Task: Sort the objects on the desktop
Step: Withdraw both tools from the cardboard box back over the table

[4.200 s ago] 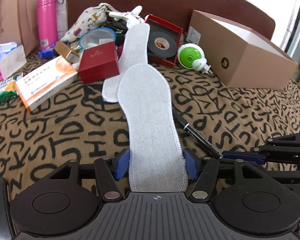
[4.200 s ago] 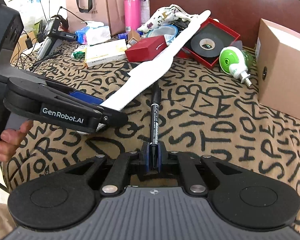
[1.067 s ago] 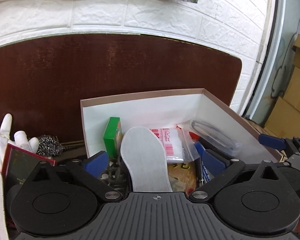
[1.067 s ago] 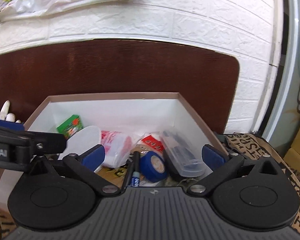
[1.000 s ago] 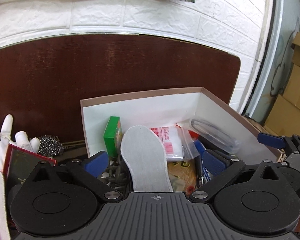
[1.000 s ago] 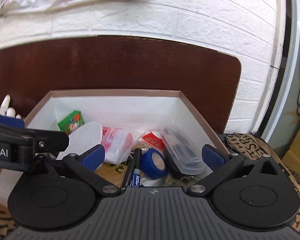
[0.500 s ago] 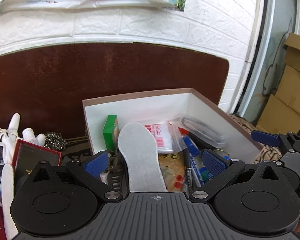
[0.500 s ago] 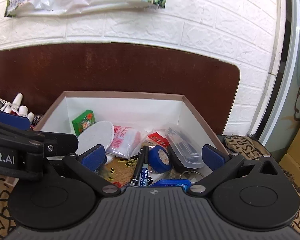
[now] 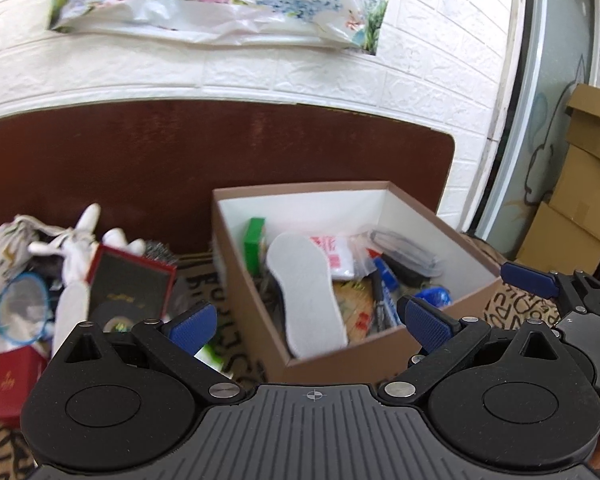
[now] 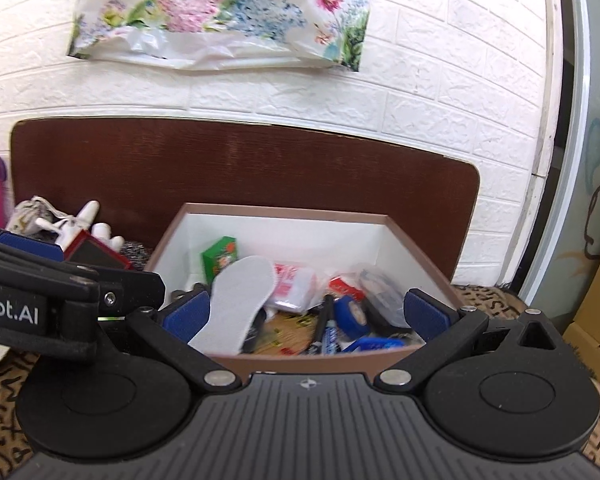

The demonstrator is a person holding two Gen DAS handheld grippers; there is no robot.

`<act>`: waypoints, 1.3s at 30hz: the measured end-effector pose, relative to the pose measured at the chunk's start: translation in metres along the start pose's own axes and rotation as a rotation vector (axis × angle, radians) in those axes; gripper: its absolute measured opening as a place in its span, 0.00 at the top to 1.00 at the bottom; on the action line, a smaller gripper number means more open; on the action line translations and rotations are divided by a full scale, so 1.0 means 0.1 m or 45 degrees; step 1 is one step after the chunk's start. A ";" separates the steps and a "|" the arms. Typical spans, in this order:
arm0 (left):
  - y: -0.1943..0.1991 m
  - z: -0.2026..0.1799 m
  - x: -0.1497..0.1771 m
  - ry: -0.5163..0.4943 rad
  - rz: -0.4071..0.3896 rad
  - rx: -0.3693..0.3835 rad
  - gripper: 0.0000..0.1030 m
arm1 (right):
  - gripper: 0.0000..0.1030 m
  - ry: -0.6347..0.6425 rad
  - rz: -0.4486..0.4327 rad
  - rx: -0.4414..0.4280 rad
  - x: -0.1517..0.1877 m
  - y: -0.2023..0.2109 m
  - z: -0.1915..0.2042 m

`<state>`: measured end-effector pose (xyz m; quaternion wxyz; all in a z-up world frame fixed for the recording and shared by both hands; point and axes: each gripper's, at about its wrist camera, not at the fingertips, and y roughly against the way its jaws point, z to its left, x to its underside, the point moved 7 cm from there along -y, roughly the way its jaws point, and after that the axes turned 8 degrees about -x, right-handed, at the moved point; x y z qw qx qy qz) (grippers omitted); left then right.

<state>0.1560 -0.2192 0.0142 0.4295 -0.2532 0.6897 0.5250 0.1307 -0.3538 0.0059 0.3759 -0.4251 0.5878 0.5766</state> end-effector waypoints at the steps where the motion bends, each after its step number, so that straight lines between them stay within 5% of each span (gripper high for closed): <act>1: 0.03 0.03 0.04 0.004 0.009 -0.010 0.00 | 0.00 -0.005 0.000 -0.010 0.03 0.03 0.05; 24: 0.53 1.10 1.06 0.196 0.184 -0.283 0.00 | 0.00 -0.033 0.177 -0.320 0.72 0.15 1.32; 39: 0.55 1.86 1.37 0.368 0.183 -0.301 0.00 | 0.00 0.001 0.258 -0.485 0.92 -0.12 1.97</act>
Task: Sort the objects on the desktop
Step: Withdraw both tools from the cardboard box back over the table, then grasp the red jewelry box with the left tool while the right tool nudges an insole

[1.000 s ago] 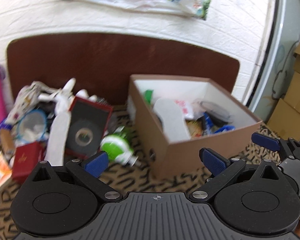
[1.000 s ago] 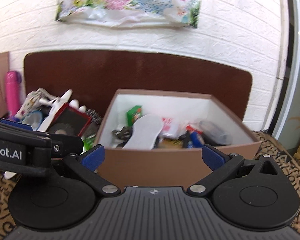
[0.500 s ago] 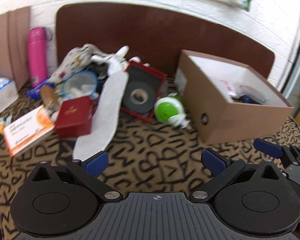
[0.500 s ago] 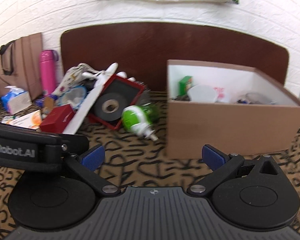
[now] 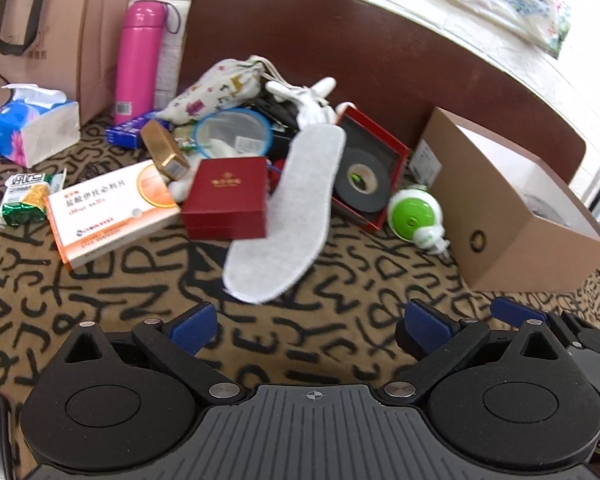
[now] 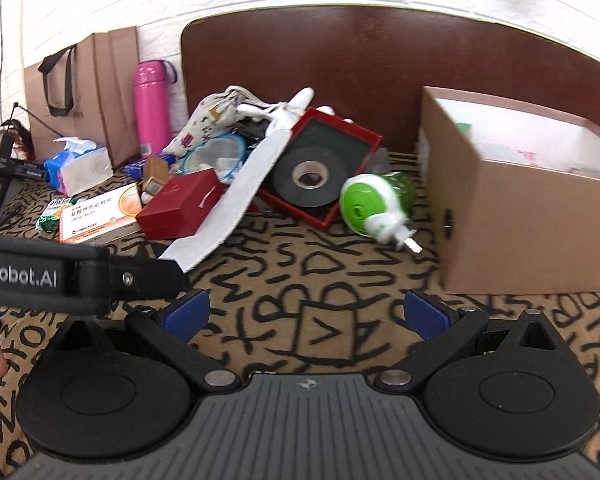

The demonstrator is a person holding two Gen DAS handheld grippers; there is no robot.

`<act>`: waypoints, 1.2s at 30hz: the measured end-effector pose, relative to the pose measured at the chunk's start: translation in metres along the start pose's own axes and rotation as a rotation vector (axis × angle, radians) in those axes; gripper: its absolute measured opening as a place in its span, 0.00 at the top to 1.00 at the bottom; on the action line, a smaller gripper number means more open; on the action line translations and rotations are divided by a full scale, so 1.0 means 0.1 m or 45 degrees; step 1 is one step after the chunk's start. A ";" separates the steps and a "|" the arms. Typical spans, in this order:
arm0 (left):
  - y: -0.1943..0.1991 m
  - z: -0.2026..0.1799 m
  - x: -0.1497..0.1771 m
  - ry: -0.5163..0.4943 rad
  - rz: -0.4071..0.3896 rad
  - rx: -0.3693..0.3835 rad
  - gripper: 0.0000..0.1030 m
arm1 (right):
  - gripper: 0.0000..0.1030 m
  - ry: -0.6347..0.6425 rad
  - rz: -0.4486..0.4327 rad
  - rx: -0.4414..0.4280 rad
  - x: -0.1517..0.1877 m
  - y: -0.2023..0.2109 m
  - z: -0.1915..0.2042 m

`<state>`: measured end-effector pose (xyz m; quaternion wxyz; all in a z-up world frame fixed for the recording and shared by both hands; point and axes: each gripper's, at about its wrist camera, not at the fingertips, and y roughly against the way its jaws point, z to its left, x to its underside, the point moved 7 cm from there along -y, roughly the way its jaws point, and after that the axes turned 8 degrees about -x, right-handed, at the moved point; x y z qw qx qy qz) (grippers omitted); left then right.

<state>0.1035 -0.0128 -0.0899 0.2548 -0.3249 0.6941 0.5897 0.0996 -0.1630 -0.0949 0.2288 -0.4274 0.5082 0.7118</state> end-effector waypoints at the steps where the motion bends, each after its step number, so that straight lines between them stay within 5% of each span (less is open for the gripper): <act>1: -0.03 0.04 -0.02 0.004 0.000 -0.010 0.00 | 0.00 0.002 0.006 -0.008 0.00 -0.04 0.02; 12: -0.39 0.35 -0.29 0.007 -0.012 -0.080 0.04 | 0.05 0.090 0.030 -0.114 -0.07 -0.39 0.28; 20: -0.60 0.51 -0.45 0.014 -0.012 -0.058 0.08 | 0.21 0.186 -0.006 -0.174 -0.24 -0.60 0.51; 36: -0.94 0.52 -0.72 -0.011 -0.016 0.030 0.09 | 0.29 0.351 0.004 -0.258 -0.37 -1.00 0.84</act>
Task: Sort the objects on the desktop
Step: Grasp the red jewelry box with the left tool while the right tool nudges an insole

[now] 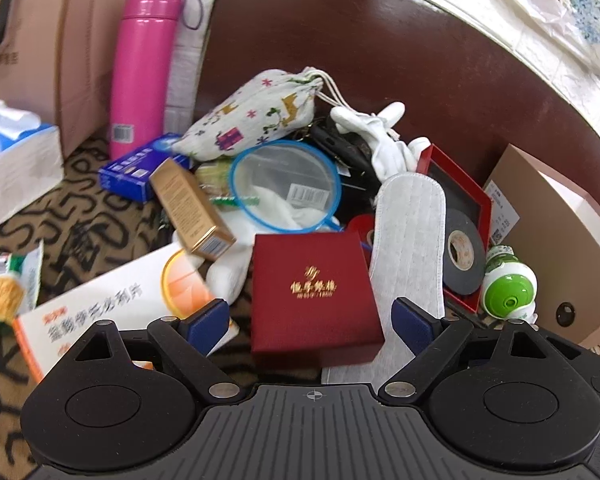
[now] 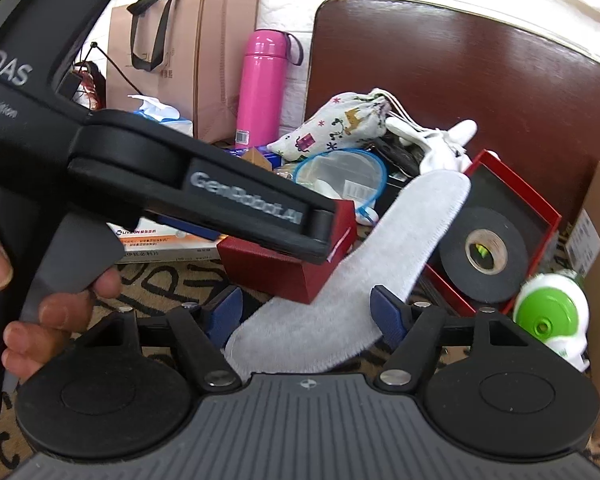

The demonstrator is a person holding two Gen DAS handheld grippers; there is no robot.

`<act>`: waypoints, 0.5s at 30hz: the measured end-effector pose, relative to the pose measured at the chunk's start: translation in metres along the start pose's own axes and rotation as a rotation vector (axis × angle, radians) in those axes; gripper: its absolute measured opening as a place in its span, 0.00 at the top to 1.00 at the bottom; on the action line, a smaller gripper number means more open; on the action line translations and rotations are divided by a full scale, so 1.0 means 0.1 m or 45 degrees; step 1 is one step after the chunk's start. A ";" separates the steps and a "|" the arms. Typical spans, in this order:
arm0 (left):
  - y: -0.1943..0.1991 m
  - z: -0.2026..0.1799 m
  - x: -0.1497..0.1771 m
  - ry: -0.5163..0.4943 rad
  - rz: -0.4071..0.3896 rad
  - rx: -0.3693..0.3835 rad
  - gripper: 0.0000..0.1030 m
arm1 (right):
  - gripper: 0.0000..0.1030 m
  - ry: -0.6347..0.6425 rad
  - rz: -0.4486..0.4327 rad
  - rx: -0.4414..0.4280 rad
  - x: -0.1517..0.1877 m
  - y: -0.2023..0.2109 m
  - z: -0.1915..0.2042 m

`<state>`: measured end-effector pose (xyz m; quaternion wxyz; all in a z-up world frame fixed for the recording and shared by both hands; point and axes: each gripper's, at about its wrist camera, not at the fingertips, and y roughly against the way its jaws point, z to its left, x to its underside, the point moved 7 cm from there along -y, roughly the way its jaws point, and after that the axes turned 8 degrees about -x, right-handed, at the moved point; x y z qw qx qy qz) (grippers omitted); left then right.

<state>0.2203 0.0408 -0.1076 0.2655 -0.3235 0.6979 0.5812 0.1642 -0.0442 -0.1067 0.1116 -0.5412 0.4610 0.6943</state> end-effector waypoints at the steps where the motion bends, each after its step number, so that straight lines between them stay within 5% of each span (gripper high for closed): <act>1: -0.02 -0.01 -0.02 -0.010 0.002 0.010 0.09 | 0.29 0.007 0.000 -0.005 -0.01 -0.02 0.00; 10: -0.29 -0.01 -0.06 -0.033 0.092 0.083 0.18 | 0.34 0.053 0.024 -0.046 -0.05 -0.23 -0.02; 15: -0.27 -0.03 -0.04 -0.048 0.089 0.038 0.28 | 0.42 0.049 0.032 -0.060 -0.05 -0.23 -0.04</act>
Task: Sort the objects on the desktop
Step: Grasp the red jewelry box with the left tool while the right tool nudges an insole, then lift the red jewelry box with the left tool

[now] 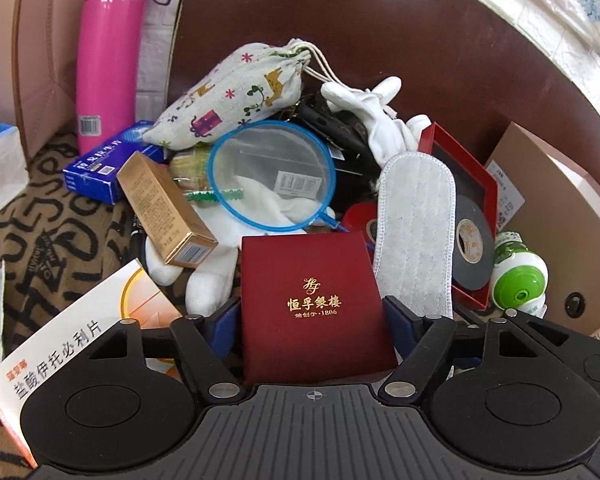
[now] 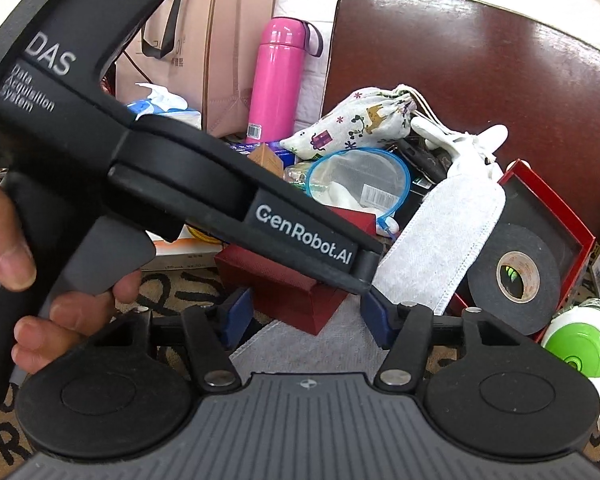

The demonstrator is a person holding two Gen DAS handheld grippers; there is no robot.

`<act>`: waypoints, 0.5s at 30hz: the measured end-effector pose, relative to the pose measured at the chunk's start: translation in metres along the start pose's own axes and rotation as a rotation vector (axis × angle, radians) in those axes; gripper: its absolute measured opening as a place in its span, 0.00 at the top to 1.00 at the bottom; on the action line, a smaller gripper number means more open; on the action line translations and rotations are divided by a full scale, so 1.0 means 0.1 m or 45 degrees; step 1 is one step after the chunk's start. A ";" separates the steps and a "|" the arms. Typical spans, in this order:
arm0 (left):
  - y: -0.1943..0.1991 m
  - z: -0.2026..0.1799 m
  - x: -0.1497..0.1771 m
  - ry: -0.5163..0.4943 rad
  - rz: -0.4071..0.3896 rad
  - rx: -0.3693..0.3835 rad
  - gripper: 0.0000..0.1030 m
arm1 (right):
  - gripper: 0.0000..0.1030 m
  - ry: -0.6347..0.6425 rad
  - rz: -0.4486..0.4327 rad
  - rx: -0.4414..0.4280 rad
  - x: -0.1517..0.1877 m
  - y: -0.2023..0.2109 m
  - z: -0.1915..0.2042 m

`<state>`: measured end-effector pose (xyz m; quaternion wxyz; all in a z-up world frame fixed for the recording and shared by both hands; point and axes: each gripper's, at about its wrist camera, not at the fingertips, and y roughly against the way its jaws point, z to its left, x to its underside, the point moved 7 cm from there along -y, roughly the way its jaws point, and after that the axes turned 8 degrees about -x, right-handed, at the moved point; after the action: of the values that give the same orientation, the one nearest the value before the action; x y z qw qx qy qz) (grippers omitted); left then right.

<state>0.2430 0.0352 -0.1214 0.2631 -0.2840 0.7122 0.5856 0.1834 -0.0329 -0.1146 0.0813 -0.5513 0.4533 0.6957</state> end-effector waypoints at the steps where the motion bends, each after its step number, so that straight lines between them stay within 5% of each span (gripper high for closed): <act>1: 0.02 -0.01 0.01 -0.004 0.001 -0.004 0.29 | 0.43 0.002 0.000 -0.004 0.01 0.02 0.00; 15: 0.60 -0.45 0.43 -0.032 0.024 -0.013 0.31 | 0.47 -0.073 0.011 -0.102 0.24 0.77 0.07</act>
<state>0.1680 -0.0042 -0.1025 0.2651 -0.2711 0.7085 0.5952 0.1221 -0.0814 -0.0936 0.0693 -0.5320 0.4250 0.7291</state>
